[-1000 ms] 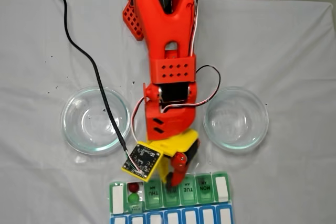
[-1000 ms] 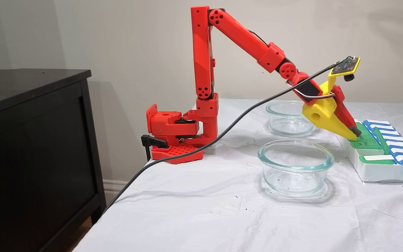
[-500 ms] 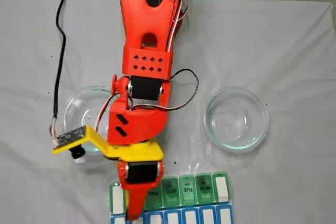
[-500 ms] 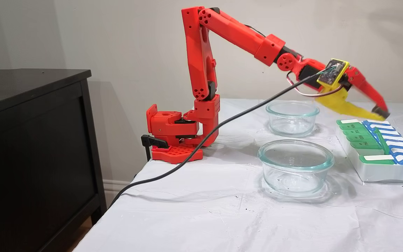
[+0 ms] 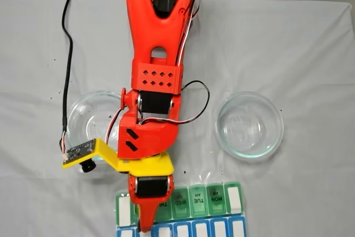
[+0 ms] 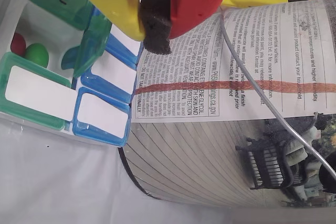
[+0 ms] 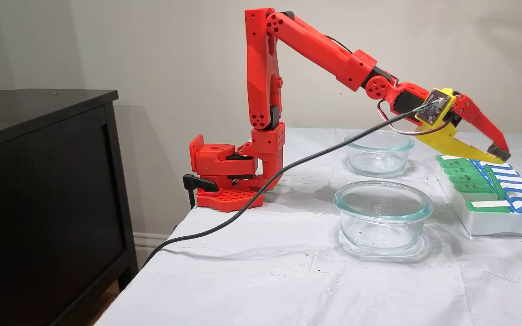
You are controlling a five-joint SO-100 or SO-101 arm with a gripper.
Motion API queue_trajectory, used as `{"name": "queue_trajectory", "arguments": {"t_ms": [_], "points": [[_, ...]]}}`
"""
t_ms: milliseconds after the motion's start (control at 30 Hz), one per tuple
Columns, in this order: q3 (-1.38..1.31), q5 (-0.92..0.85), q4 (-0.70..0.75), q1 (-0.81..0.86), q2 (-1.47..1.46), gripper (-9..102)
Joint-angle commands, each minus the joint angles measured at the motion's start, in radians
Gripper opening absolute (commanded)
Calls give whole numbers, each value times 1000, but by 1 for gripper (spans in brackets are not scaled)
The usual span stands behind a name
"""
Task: Sort medicines into box.
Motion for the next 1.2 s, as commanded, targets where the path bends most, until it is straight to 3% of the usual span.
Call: {"name": "queue_trajectory", "arguments": {"t_ms": [0, 233, 767, 900, 1167], "points": [[-80, 20, 37, -5, 28, 0], [-63, 55, -8, 14, 14, 0], [2, 100, 164, -2, 80, 0], [41, 107, 91, -15, 34, 0], [63, 89, 80, -25, -8, 0]]}}
